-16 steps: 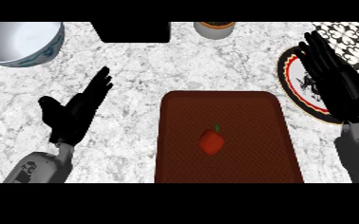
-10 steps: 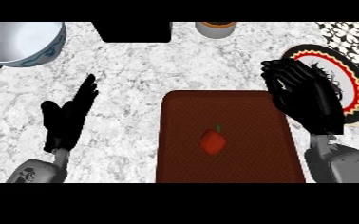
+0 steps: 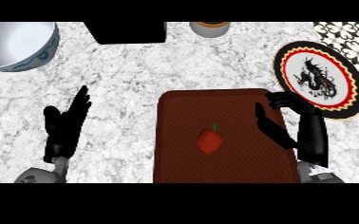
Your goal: Pick the bell pepper from the tray and place it in the plate
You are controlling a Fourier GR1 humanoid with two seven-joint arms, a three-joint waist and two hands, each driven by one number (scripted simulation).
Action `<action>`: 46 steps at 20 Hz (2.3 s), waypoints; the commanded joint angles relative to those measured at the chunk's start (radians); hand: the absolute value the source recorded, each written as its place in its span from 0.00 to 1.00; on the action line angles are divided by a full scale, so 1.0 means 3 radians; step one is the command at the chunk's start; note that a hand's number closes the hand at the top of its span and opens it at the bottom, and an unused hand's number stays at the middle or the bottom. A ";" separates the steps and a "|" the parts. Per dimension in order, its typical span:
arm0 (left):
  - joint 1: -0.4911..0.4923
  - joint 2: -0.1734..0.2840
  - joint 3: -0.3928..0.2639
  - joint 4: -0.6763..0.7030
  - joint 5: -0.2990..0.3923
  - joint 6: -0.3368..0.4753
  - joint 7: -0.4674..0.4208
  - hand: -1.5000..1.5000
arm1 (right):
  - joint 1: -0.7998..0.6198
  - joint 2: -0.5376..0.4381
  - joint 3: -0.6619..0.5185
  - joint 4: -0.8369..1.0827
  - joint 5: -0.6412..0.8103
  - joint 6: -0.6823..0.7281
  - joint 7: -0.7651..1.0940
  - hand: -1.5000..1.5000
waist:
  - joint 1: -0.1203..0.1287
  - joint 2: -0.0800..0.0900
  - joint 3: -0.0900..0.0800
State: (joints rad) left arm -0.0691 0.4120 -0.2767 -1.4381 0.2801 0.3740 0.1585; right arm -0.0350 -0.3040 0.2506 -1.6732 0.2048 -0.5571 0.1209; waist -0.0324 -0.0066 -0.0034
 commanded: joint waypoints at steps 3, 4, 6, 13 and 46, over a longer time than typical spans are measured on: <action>0.0070 -0.0167 -0.0123 -0.0037 -0.0141 0.0153 -0.0015 0.50 | 0.0762 0.0802 0.0770 0.0116 0.0118 -0.0447 -0.1260 0.00 | 0.0084 0.0017 0.0021; 0.0047 -0.0117 -0.0059 0.0028 -0.0116 0.0088 -0.0021 0.50 | 0.0848 0.0726 0.0967 0.0145 0.0347 -0.0439 -0.1200 0.00 | 0.0085 0.0017 0.0014; -0.0113 -0.0058 0.0020 0.0058 -0.0092 0.0013 0.0099 0.50 | 0.0764 0.0559 0.1014 0.0354 0.0706 -0.0456 -0.0846 0.00 | 0.0090 0.0023 0.0009; -0.0034 -0.0085 -0.0049 -0.0033 -0.0181 0.0075 0.0172 0.50 | 0.0390 0.0071 0.0891 0.0086 0.1866 0.0113 0.0880 0.00 | 0.0099 0.0015 -0.0004; -0.0045 -0.0704 0.0395 0.0208 -0.0783 -0.0277 0.0050 0.50 | -0.0334 0.0786 0.0540 0.0383 0.1852 0.2427 0.2057 0.00 | 0.0106 0.0022 0.0011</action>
State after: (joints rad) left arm -0.0601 0.2429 -0.1722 -1.4239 0.0817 0.2899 0.1913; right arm -0.1484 -0.0575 0.4608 -1.5887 0.7636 0.1794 0.8095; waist 0.0013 -0.0003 0.0001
